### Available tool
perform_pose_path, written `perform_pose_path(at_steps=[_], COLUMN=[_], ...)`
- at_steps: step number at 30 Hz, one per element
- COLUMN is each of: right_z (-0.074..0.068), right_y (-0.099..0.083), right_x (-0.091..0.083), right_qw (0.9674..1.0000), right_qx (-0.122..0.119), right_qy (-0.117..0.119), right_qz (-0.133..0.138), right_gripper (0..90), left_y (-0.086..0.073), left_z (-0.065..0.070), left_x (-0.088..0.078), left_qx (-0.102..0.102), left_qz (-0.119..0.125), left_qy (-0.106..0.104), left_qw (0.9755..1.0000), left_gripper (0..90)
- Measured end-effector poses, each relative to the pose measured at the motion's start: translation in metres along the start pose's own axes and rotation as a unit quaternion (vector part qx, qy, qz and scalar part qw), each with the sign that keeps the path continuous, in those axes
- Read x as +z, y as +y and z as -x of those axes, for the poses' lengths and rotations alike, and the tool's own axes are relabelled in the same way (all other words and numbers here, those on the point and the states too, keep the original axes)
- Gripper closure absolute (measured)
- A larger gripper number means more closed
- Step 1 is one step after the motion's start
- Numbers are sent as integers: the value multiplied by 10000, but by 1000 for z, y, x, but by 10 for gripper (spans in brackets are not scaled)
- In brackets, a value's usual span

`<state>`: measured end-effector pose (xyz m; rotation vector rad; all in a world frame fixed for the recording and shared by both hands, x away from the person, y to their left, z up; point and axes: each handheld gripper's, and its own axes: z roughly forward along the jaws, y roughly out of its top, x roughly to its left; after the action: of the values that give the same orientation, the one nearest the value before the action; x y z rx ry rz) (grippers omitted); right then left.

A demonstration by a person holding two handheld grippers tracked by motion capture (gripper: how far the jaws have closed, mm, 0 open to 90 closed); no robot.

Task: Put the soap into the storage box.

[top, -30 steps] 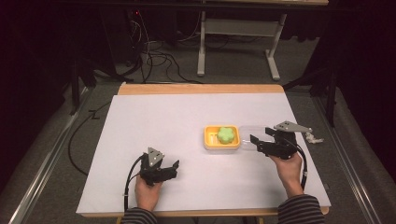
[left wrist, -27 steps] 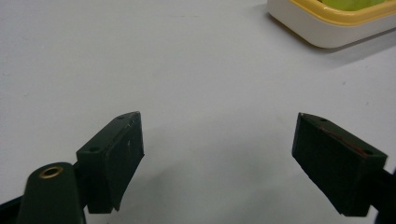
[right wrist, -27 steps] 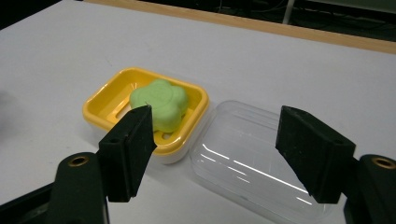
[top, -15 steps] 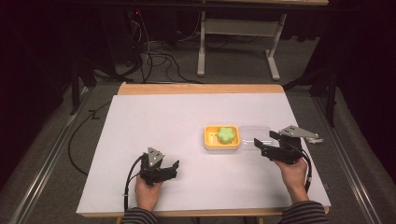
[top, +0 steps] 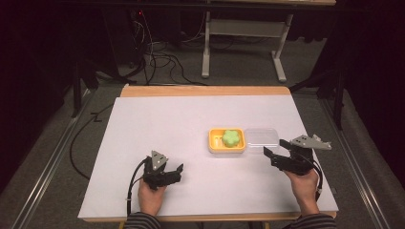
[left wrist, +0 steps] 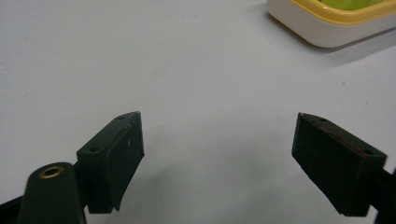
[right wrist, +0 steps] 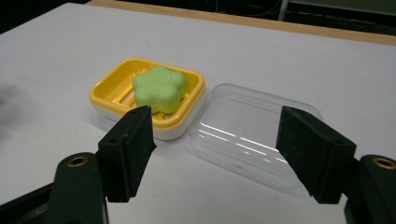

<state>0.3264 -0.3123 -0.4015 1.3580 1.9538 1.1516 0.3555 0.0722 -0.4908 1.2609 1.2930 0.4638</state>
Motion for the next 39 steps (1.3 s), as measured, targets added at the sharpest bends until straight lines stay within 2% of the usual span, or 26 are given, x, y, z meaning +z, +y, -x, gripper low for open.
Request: perform_pose_path(at_steps=[24, 39], right_z=[-14, -25], right_y=[-19, -29], right_x=[-4, 3], right_qw=[9998, 9994], right_qx=[13, -35], right_qy=[181, 332], right_qz=[-25, -97], right_gripper=[280, 283], left_y=[0, 0], left_z=[0, 0], left_x=[0, 0], left_qx=[1, 11], left_qz=[10, -12], left_qy=[-7, 9], left_qw=[10000, 10000], left_gripper=[174, 175])
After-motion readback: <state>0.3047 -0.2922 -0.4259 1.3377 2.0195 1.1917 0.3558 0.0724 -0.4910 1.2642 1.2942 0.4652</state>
